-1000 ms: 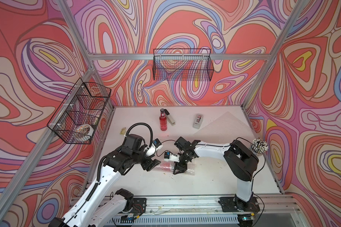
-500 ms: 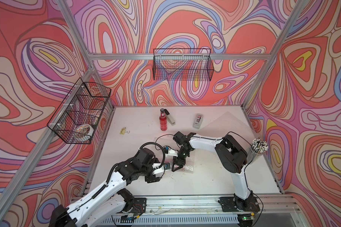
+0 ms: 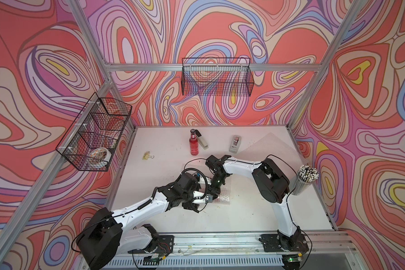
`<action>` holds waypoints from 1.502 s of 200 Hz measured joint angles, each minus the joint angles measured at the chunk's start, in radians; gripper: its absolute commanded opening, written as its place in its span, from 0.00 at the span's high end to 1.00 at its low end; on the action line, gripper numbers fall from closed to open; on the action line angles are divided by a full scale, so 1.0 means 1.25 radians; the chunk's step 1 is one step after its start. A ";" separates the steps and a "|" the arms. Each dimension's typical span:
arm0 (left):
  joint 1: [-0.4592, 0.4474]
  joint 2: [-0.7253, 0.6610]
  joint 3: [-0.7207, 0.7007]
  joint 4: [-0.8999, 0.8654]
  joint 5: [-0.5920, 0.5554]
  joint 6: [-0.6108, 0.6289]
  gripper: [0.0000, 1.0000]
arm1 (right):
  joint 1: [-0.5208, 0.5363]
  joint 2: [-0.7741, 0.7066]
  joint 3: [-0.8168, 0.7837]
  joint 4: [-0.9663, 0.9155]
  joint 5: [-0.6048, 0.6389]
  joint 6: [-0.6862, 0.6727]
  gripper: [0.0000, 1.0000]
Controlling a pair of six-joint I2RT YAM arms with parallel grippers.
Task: Wrap wine bottles in bubble wrap
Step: Wrap the wine bottle in bubble wrap.
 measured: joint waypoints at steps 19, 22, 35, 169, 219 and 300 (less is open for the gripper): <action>-0.001 0.043 0.014 0.009 -0.015 0.010 0.20 | -0.005 0.000 0.000 -0.002 -0.002 -0.007 0.39; -0.001 0.048 0.015 0.013 -0.016 0.010 0.20 | -0.006 0.000 0.000 -0.002 -0.002 -0.009 0.39; 0.000 0.071 0.017 0.026 -0.026 0.010 0.20 | -0.007 0.000 0.000 -0.004 -0.002 -0.009 0.38; 0.008 0.158 0.099 -0.041 0.027 -0.010 0.55 | -0.031 -0.102 -0.096 0.081 0.069 0.039 0.24; 0.059 0.221 0.185 -0.117 0.113 -0.057 0.56 | -0.109 -0.410 -0.301 0.202 0.238 0.102 0.21; 0.107 0.298 0.252 -0.222 0.190 -0.106 0.56 | -0.093 -0.622 -0.492 0.326 0.298 0.113 0.21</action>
